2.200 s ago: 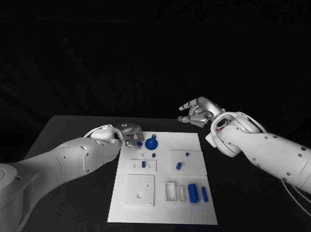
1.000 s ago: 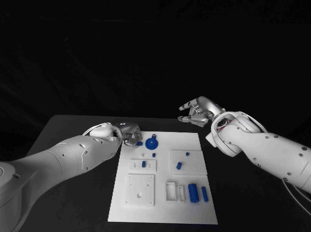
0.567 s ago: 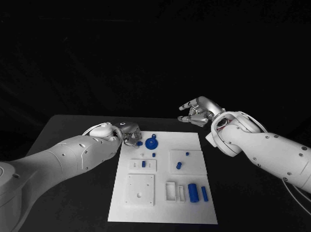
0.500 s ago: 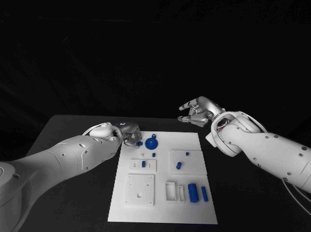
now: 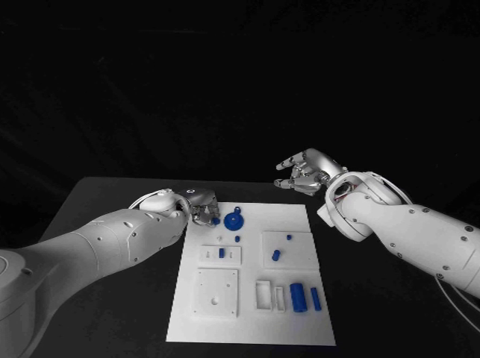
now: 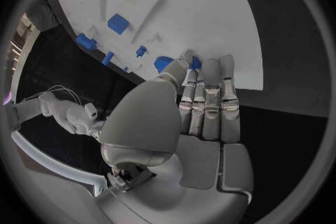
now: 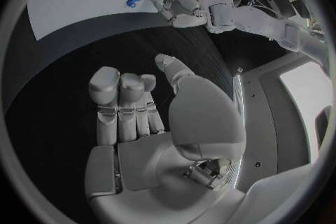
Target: Assemble the parts on the task board
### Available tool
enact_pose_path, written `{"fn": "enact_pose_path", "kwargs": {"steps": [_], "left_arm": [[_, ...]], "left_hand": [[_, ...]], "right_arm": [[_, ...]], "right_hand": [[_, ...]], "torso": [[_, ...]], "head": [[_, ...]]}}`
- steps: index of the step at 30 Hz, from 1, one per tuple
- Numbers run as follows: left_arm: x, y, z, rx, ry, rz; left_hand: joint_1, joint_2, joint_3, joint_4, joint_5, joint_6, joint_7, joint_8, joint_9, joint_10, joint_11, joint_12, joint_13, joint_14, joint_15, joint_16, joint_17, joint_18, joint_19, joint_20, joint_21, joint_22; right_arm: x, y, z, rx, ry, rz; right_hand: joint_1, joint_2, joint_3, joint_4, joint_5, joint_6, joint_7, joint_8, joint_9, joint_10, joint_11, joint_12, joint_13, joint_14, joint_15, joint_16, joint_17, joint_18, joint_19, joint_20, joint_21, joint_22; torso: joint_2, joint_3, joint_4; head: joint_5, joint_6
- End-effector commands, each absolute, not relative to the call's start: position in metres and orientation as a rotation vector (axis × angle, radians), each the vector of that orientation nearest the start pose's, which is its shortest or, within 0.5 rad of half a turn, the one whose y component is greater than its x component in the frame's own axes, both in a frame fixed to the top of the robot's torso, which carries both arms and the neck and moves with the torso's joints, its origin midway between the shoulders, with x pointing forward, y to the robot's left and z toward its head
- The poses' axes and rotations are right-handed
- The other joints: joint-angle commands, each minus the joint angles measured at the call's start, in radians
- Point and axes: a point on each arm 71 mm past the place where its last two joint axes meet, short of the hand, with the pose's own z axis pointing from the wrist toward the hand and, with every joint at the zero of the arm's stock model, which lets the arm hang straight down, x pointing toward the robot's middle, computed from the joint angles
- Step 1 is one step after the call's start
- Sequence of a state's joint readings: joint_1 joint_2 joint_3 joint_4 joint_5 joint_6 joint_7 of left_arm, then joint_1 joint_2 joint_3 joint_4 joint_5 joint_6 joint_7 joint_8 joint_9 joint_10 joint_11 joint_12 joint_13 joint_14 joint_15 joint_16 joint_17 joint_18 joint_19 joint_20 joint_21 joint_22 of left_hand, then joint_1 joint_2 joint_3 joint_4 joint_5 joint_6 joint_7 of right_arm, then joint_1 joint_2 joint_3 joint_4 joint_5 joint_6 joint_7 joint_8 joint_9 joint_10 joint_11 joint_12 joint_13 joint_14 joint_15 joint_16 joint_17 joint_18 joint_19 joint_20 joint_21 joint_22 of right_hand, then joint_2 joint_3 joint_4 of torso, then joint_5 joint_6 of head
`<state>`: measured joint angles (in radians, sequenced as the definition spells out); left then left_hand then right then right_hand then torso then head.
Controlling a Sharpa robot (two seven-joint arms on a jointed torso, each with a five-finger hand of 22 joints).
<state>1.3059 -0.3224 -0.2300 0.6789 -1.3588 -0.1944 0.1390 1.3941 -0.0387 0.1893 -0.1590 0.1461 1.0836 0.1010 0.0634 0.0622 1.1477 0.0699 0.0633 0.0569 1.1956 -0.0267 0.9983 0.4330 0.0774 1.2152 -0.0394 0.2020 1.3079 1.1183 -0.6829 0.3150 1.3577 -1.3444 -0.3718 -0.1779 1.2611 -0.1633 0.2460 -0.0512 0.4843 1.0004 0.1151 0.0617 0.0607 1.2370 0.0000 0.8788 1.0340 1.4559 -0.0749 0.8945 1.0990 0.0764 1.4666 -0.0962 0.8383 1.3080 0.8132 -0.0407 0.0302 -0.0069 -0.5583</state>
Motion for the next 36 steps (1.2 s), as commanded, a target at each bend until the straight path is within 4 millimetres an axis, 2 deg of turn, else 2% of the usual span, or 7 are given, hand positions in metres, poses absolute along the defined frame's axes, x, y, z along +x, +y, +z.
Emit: {"fn": "enact_pose_path", "kwargs": {"steps": [1, 10, 19, 23, 27, 31, 36], "left_arm": [[0.600, 0.165, -0.223, 0.329, 1.825, -0.470], [0.600, 0.164, -0.225, 0.339, 1.841, -0.461], [0.599, 0.164, -0.231, 0.355, 1.867, -0.434], [0.598, 0.164, -0.233, 0.359, 1.876, -0.427], [0.598, 0.165, -0.234, 0.363, 1.873, -0.424], [0.598, 0.165, -0.233, 0.363, 1.859, -0.424], [0.599, 0.167, -0.232, 0.354, 1.830, -0.416]], "left_hand": [[-0.002, 0.009, 0.007, -0.001, -0.006, 0.010, -0.003, -0.001, 0.001, 0.008, -0.001, -0.002, 0.001, 0.005, -0.001, 0.003, 0.001, -0.004, 0.000, -0.007, 0.007, 0.024], [-0.011, 0.004, 0.037, -0.013, -0.001, 0.007, -0.003, -0.001, 0.001, 0.001, -0.001, -0.002, 0.001, 0.008, 0.000, 0.011, 0.003, 0.000, -0.020, -0.005, 0.055, 0.023], [-0.012, -0.001, 0.061, -0.027, 0.020, 0.001, 0.000, -0.001, 0.000, 0.000, 0.002, -0.004, 0.001, 0.021, 0.003, 0.021, 0.003, 0.009, -0.031, -0.002, 0.089, 0.024], [-0.010, 0.000, 0.073, -0.033, 0.027, 0.005, 0.006, -0.001, 0.001, 0.013, 0.005, -0.004, 0.001, 0.032, 0.007, 0.025, 0.003, 0.017, -0.031, 0.001, 0.107, 0.024], [-0.009, 0.008, 0.083, -0.036, 0.054, 0.035, 0.010, 0.000, 0.002, 0.048, 0.002, -0.005, 0.001, 0.054, 0.010, 0.033, 0.006, 0.026, -0.026, 0.003, 0.131, 0.025], [-0.012, 0.012, 0.086, -0.038, 0.073, 0.052, 0.009, -0.001, 0.002, 0.078, -0.003, -0.006, 0.001, 0.073, 0.009, 0.035, 0.006, 0.033, -0.022, 0.004, 0.153, 0.025], [-0.017, 0.014, 0.088, -0.038, 0.081, 0.055, 0.008, -0.001, 0.002, 0.098, -0.008, -0.006, 0.002, 0.094, 0.006, 0.034, 0.006, 0.038, -0.018, 0.003, 0.177, 0.023]], "right_arm": [[0.542, -0.191, -0.110, 0.230, 1.443, 0.740], [0.542, -0.191, -0.110, 0.230, 1.444, 0.740], [0.542, -0.191, -0.110, 0.229, 1.446, 0.740], [0.542, -0.191, -0.110, 0.229, 1.446, 0.740], [0.542, -0.191, -0.110, 0.229, 1.446, 0.740], [0.542, -0.191, -0.110, 0.229, 1.446, 0.740], [0.542, -0.191, -0.110, 0.228, 1.445, 0.741]], "right_hand": [[-0.002, 0.010, 0.001, -0.004, 0.004, 0.008, -0.001, 0.000, 0.001, 0.000, -0.005, 0.004, 0.001, 0.003, 0.001, 0.003, 0.001, 0.006, 0.037, 0.004, 0.006, 0.109], [-0.002, 0.010, 0.001, -0.004, 0.004, 0.008, -0.001, 0.000, 0.001, 0.000, -0.005, 0.004, 0.001, 0.003, 0.001, 0.003, 0.001, 0.006, 0.037, 0.004, 0.006, 0.109], [-0.002, 0.010, 0.001, -0.004, 0.004, 0.008, -0.001, 0.000, 0.001, 0.000, -0.005, 0.004, 0.001, 0.003, 0.001, 0.003, 0.001, 0.006, 0.037, 0.004, 0.006, 0.109], [-0.002, 0.010, 0.001, -0.004, 0.004, 0.008, -0.001, 0.000, 0.001, 0.000, -0.005, 0.004, 0.001, 0.003, 0.001, 0.003, 0.001, 0.006, 0.037, 0.004, 0.006, 0.109], [-0.002, 0.010, 0.001, -0.004, 0.004, 0.008, -0.001, 0.000, 0.001, 0.000, -0.005, 0.004, 0.001, 0.003, 0.001, 0.003, 0.001, 0.006, 0.037, 0.004, 0.006, 0.109], [-0.003, 0.010, 0.001, -0.004, 0.004, 0.009, -0.001, 0.000, 0.002, 0.000, -0.005, 0.005, 0.002, 0.003, 0.001, 0.003, 0.001, 0.006, 0.037, 0.004, 0.006, 0.109], [-0.005, 0.009, 0.002, -0.003, 0.005, 0.012, -0.002, 0.000, 0.002, 0.000, -0.006, 0.006, 0.003, 0.003, 0.001, 0.003, 0.001, 0.006, 0.037, 0.004, 0.006, 0.109]], "torso": [[0.000, 0.0000, 0.0002], [0.000, 0.0003, -0.0006], [0.000, -0.0001, 0.0000], [0.000, -0.0001, 0.0001], [0.000, 0.0000, -0.0003], [-0.001, -0.0006, 0.0006], [0.000, -0.0007, 0.0006]], "head": [[0.000, -0.001], [-0.001, -0.001], [-0.003, -0.004], [-0.003, -0.005], [-0.003, -0.005], [-0.003, -0.004], [-0.003, -0.002]]}}
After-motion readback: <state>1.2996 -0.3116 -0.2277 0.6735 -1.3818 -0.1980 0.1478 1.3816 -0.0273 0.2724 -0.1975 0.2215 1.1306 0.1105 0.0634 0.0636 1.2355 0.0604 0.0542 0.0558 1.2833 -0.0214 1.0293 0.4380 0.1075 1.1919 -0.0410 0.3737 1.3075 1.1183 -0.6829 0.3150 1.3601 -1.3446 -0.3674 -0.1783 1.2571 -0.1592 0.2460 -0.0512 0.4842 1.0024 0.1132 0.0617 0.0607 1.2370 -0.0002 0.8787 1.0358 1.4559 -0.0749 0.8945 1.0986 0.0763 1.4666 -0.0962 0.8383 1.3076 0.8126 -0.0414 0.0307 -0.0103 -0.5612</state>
